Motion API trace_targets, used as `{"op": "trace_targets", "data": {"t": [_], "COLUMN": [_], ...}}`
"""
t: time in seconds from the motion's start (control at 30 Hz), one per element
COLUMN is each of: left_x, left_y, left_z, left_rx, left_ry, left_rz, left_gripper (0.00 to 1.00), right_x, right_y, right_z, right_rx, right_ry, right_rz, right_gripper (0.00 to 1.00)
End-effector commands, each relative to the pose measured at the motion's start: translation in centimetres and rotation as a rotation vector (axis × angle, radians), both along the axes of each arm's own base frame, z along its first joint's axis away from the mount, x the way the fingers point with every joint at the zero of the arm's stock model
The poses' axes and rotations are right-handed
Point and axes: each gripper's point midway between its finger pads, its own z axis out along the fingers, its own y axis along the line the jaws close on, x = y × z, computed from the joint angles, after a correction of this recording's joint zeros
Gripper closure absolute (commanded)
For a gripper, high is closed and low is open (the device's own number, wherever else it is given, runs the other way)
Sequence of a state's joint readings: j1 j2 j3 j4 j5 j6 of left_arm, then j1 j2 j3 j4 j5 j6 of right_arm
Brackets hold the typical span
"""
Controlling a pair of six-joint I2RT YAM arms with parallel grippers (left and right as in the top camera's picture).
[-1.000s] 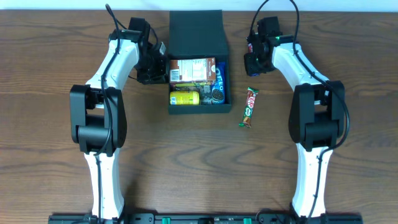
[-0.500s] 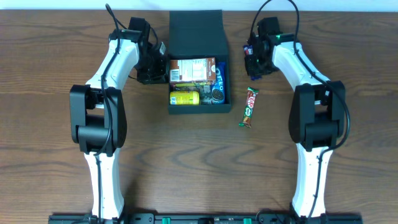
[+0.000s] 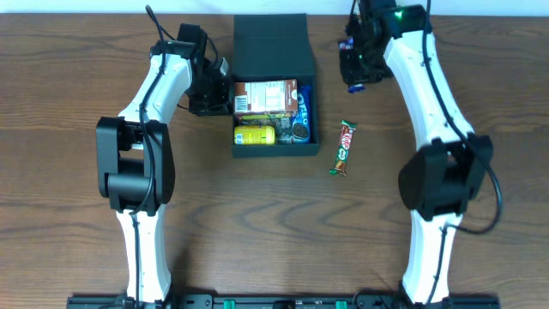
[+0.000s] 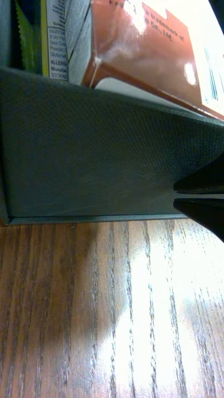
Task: Pack container
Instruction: 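Lower the Dairy Milk bar into the box's right edge and release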
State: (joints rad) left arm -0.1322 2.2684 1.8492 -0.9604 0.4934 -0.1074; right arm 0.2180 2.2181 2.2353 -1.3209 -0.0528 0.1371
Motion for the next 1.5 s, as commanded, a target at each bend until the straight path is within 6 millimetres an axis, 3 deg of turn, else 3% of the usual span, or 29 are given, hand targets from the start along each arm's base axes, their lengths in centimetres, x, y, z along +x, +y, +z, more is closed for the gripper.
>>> {"op": "trace_targets", "data": {"t": [0.0,0.1,0.2,0.37,0.8,1.03,1.07,1.17,1.2,1.33,1.47], "left_x": [0.1,0.4,0.5,0.5,0.3,0.3,0.3,0.2,0.2,0.2,0.2], "left_y": [-0.1,-0.1,-0.1,-0.1,-0.1,-0.1,-0.1,-0.1,-0.1,-0.1,-0.1], "left_z": [1.2,1.3,1.3,1.3,1.3,1.3,1.3,1.2,1.2,1.2,1.2], "left_rx": [0.002,0.000,-0.001,-0.001,0.000,0.000,0.001,0.001,0.001,0.001,0.002], "left_ry": [-0.029,-0.040,-0.047,-0.046,-0.039,-0.038,-0.038,-0.034,-0.032,-0.031,-0.032], "left_rz": [0.002,0.002,0.002,0.002,0.002,0.002,0.002,0.002,0.002,0.002,0.002], "left_gripper": [0.94,0.94,0.94,0.94,0.94,0.94,0.94,0.94,0.94,0.94,0.94], "right_x": [-2.0,-4.0,-5.8,-7.5,-9.0,-8.0,-7.9,-7.8,-7.8,-7.8,-7.0], "right_y": [2.4,4.0,6.1,8.4,8.5,7.4,7.3,7.3,7.3,7.3,7.6], "right_z": [3.5,2.4,0.0,-3.2,-8.1,-8.5,-8.5,-8.5,-8.4,-7.4,-3.7], "right_rx": [0.068,0.059,0.039,0.011,-0.038,-0.097,-0.102,-0.106,-0.107,-0.104,-0.066], "right_ry": [-0.009,0.063,0.130,0.172,0.208,0.153,0.146,0.144,0.144,0.136,0.062], "right_rz": [-0.146,-0.169,-0.162,-0.118,-0.114,-0.128,-0.128,-0.112,-0.103,-0.095,-0.088], "right_gripper": [0.98,0.98,0.99,0.98,0.98,0.98,0.94,0.35,0.28,0.16,0.18]}}
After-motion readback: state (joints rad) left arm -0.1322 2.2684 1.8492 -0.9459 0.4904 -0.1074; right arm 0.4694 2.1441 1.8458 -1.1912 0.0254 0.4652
